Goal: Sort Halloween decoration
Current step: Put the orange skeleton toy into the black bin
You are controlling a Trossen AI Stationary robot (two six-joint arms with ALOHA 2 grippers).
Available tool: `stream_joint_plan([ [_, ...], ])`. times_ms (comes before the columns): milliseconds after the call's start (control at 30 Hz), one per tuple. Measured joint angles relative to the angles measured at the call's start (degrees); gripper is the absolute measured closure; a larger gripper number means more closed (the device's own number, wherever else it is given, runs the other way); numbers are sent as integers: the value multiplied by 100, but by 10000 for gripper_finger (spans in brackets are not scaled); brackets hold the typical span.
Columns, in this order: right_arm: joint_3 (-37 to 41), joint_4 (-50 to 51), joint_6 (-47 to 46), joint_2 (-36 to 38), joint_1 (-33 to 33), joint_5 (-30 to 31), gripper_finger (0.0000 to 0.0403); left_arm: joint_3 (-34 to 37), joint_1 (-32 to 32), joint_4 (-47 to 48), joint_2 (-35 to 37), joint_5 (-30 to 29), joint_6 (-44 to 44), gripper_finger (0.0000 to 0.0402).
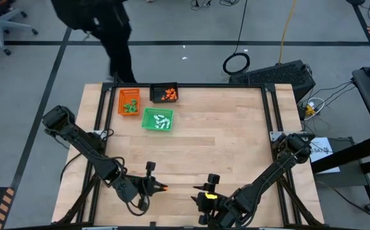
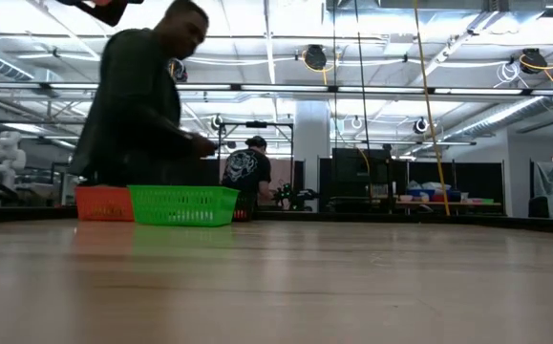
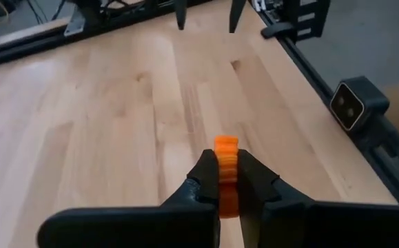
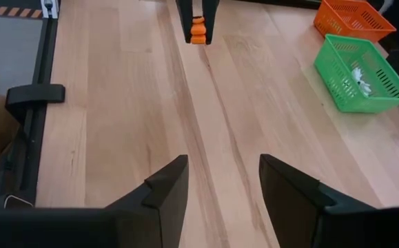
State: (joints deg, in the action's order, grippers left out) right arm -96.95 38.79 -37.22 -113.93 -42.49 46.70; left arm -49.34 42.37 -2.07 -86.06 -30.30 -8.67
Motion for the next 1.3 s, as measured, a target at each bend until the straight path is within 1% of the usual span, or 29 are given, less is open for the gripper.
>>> stream_joint_plan([
  [233,0,0,242,0,1,4,238,0,-199,6,0,-5,-407,389],
  [433,0,2,772,0,46,13,243,0,-486,9,0,137,-448,389],
  [533,0,4,1082,0,85,-2,264,0,-625,11,8,145,-408,389],
  [667,0,76,1398,0,162,-17,310,0,-850,212,165,157,-403,388],
  [767,0,113,1672,-2,277,-20,345,0,-1079,538,389,189,-400,388],
  [900,0,176,1995,-2,473,-31,382,0,-1550,991,711,466,-362,388],
  [967,0,218,2180,-2,585,-35,396,-2,-1829,1092,812,607,-194,388],
  [1133,0,393,2549,-2,843,-43,396,-2,-2641,1283,962,862,298,388],
  [1300,0,642,2757,-2,1106,-155,399,-2,-3579,1402,1049,912,661,388],
])
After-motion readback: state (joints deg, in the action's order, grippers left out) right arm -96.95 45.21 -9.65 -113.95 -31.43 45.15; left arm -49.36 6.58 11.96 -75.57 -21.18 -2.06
